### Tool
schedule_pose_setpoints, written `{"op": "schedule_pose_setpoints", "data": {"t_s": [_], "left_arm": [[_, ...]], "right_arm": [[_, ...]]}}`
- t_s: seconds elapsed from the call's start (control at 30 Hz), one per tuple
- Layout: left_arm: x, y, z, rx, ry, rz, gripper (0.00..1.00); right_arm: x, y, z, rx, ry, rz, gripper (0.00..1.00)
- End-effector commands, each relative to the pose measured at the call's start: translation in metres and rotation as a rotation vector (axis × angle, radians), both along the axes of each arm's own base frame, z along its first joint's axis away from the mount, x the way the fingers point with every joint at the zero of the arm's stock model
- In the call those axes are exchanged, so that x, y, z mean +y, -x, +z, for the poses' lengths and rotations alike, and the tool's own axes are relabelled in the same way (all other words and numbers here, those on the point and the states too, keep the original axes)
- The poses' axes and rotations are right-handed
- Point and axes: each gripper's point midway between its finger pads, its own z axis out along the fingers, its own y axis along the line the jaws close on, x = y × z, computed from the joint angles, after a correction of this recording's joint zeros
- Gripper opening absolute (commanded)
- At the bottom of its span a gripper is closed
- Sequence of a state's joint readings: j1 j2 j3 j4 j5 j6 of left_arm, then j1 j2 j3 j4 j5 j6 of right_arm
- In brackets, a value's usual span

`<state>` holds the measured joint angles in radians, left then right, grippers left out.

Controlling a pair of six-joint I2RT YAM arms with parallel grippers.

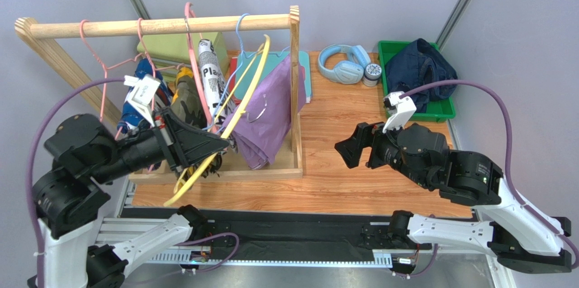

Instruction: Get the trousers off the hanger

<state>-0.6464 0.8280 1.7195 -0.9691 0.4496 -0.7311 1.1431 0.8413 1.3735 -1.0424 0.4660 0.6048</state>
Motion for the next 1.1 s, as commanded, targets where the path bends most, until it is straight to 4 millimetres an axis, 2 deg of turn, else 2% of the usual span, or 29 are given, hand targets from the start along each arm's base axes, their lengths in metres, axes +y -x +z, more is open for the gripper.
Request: {"op": "schedule_pose_setpoints", "data": {"t_s": [0.0, 0.1, 0.2, 0.3, 0.47, 0.7, 0.8, 0.9, 1.07], "left_arm": [[0.022, 0.017, 0.029, -0.085, 0.103, 0.056, 0.00], [0.033, 0.020, 0.031, -0.081, 0.132, 0.103, 0.00], [0.027, 0.032, 0.029, -0.075, 0.120, 0.027, 0.00], [0.031, 0.039, 0.025, -0.045, 0.114, 0.024, 0.00], [0.033, 0.047, 0.017, 0.019, 0.090, 0.009, 0.00], [0.035, 0.037, 0.013, 0.115, 0.111, 0.080, 0.00], [0.034, 0.022, 0.016, 0.143, 0.121, 0.139, 0.00], [0.023, 0.014, 0.023, 0.174, 0.154, 0.123, 0.00], [0.021, 0.029, 0.027, 0.186, 0.187, 0.057, 0.00]], "right_arm": [[-0.005, 0.003, 0.003, -0.011, -0.040, -0.003, 0.90], [0.005, 0.002, -0.001, -0.006, -0.053, 0.015, 0.90], [0.015, 0.003, -0.008, 0.023, -0.034, 0.035, 0.90], [0.021, 0.005, -0.012, 0.045, -0.043, 0.050, 0.89], [0.021, 0.007, -0.016, 0.055, -0.080, 0.042, 0.89], [0.017, 0.008, -0.020, 0.061, -0.119, 0.020, 0.88], [0.018, 0.007, -0.019, 0.059, -0.119, 0.019, 0.88], [0.016, 0.008, -0.015, 0.055, -0.119, 0.017, 0.88], [0.006, 0.011, -0.016, 0.055, -0.128, 0.005, 0.88]]}}
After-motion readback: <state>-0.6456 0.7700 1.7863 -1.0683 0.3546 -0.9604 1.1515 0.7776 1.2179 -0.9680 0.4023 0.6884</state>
